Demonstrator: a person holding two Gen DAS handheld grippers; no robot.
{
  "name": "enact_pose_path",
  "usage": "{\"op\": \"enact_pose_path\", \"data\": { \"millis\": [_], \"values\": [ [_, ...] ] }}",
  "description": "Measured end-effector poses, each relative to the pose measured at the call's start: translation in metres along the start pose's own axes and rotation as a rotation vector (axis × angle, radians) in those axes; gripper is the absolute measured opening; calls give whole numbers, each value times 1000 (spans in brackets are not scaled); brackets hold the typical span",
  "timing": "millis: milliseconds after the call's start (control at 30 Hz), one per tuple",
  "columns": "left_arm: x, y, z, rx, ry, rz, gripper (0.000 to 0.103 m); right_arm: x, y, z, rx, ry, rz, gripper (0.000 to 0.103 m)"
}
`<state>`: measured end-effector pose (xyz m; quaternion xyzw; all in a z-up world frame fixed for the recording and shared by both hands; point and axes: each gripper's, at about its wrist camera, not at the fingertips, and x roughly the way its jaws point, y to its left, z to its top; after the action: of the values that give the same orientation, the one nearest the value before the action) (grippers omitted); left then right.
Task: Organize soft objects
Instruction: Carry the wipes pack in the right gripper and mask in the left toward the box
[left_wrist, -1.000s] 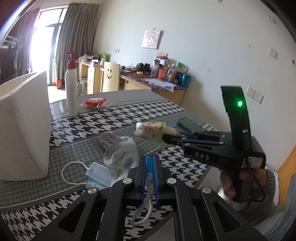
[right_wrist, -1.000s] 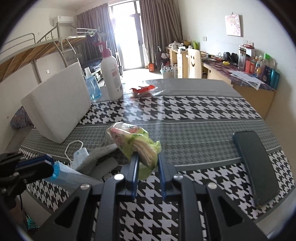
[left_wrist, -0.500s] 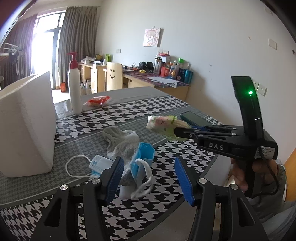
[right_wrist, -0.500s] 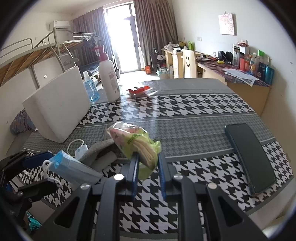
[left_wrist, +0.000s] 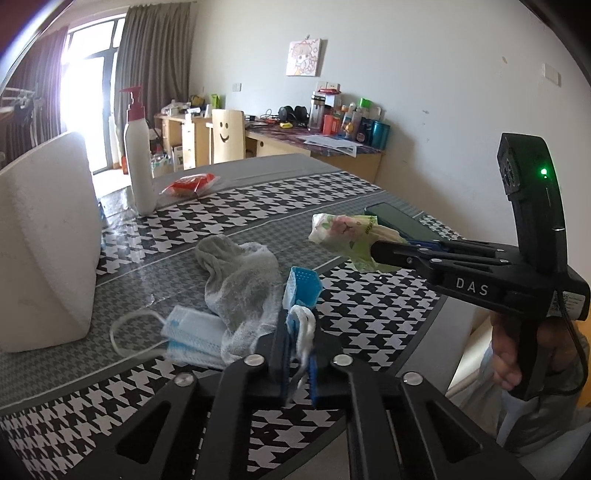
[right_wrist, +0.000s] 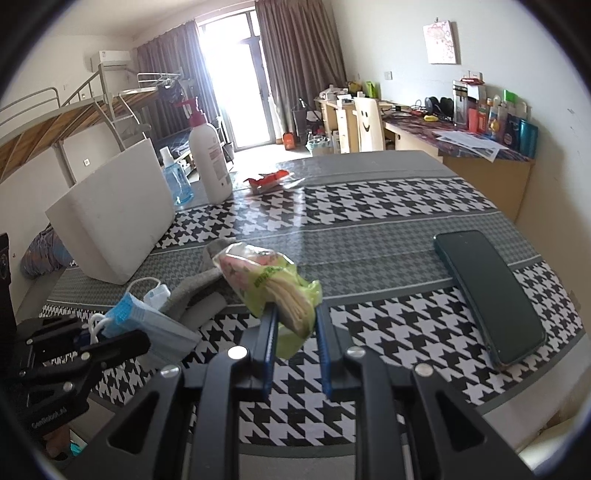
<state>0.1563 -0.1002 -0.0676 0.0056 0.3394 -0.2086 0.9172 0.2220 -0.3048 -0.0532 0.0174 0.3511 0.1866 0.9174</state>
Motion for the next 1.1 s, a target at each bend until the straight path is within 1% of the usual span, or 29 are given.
{"op": "enact_pose_path", "data": {
  "millis": [67,267,533,667,767,1100],
  "values": [
    [-3,1,3,-3,-7,-11,4,-1,-1,-1,3,-3,2,24],
    [-21,-1,18,3,-65,-49,4,-11,-2,1,8,-29,6,24],
    [-42,5,38,0,-125,-50,4,-26,4,7,1,-74,12,24],
    [-55,7,49,-1,-168,-59,4,-32,7,12,-4,-96,13,24],
    [-63,8,55,3,-197,-40,4,-35,7,15,-5,-107,12,24],
    [-78,15,58,3,-243,-5,4,-46,15,21,-20,-149,13,24]
  ]
}}
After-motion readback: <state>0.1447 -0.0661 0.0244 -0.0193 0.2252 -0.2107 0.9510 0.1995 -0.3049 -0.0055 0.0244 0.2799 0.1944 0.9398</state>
